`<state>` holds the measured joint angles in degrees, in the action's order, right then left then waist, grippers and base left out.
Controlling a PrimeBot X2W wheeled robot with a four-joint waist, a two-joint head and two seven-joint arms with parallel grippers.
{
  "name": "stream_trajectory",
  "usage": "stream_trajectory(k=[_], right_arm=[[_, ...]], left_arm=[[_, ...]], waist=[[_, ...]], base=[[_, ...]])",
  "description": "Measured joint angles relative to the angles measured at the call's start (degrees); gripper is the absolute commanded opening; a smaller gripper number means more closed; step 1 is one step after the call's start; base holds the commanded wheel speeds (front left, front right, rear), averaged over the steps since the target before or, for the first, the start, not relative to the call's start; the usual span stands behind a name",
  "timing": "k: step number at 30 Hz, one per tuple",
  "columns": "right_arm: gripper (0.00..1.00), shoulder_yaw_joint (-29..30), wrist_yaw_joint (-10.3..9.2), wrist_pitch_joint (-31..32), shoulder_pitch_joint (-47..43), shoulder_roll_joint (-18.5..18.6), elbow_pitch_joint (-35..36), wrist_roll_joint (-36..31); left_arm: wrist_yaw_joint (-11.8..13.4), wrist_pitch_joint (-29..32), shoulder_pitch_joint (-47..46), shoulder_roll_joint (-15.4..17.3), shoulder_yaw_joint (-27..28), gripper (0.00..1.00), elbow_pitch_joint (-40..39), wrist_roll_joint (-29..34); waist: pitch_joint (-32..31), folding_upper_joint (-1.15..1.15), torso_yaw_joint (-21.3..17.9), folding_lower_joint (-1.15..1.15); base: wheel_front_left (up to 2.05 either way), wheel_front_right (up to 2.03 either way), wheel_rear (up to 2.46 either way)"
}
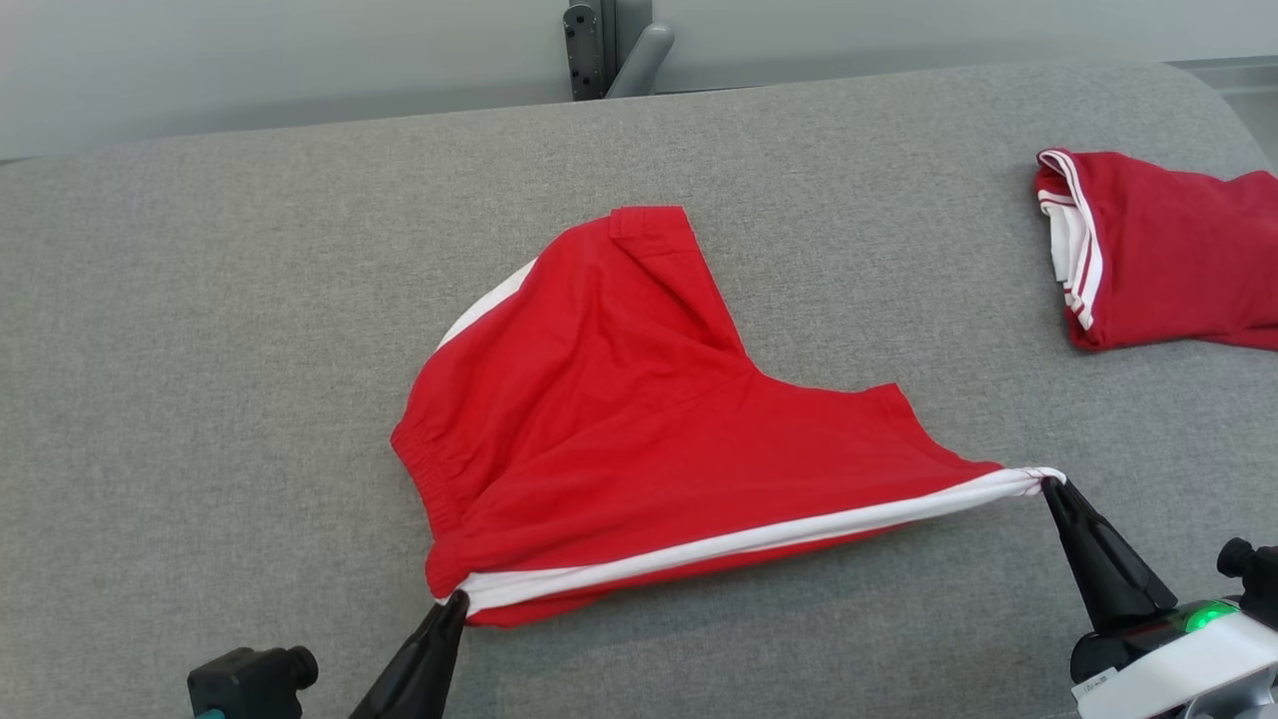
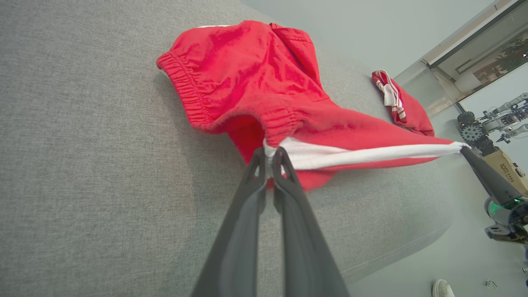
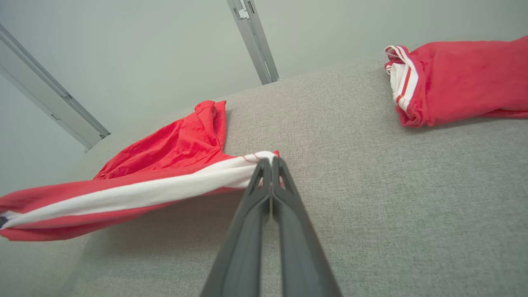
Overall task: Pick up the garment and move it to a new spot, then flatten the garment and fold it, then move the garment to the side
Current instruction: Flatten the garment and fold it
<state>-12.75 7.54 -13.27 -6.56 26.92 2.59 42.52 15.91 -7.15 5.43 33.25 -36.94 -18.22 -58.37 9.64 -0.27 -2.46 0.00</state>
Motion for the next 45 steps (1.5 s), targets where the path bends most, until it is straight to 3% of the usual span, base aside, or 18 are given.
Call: stream_trajectory(k=[10,15,21,24,27,30,36,41,45], right_arm=[[0.0,0.35,0.0,-0.14,0.21,-0.55,0.78,0.05],[0.0,2.54,0.0,-0.45,1.47,-0.71,4.7,1.48],[0.0,8.01,0.0,5.04,9.38,1.78,12.94,0.76],[0.0,10.66,0.0,9.93,16.53,2.93,17.49,1.31],[0.0,12.13,-0.01,15.35,26.02,3.23,19.07,2.16],[0.0,11.57,-0.01,20.29,37.67,2.58,16.57,1.89],[0.0,7.99,-0.05,23.74,61.19,-5.6,1.09,-3.15],[0.0,8.49,-0.05,19.27,77.48,-14.14,-13.55,-10.45],[0.0,10.34,-0.05,11.89,86.67,-19.15,-24.48,-18.16]], left_arm=[[0.77,0.27,-0.01,0.98,0.46,0.0,-2.18,0.1],[0.82,2.89,-2.83,3.71,0.52,0.0,-6.44,2.09],[0.92,10.68,-13.76,11.05,3.61,0.0,-14.01,5.67],[-0.46,15.89,-22.82,14.83,6.59,0.0,-16.4,6.94],[-2.94,21.04,-33.37,15.49,8.9,0.0,-15.82,5.39],[-5.76,26.06,-45.3,14.27,9.64,0.0,-9.37,4.36],[-10.9,31.87,-68.08,4.8,6.44,0.0,11.04,4.92],[-13.93,29.59,-84.71,-0.7,4.48,0.0,27.77,12.01],[-15.49,21.53,-94.96,-4.56,3.64,0.0,39.21,18.01]], waist=[[0.16,0.0,-0.5,0.0],[0.53,0.0,-0.51,0.0],[2.56,0.0,-0.72,0.0],[4.25,0.0,-0.84,0.0],[6.34,0.0,-0.94,0.0],[8.92,0.0,-1.02,0.0],[15.03,0.0,-1.26,0.01],[20.53,0.0,-1.55,0.01],[24.69,0.0,-1.96,0.02]], base=[[0.0,0.0,0.0],[0.0,0.0,0.0],[0.0,0.0,0.0],[0.0,0.0,0.0],[0.0,0.0,0.0],[0.0,0.0,0.0],[0.0,0.0,0.0],[0.0,0.0,0.0],[0.0,0.0,0.0]])
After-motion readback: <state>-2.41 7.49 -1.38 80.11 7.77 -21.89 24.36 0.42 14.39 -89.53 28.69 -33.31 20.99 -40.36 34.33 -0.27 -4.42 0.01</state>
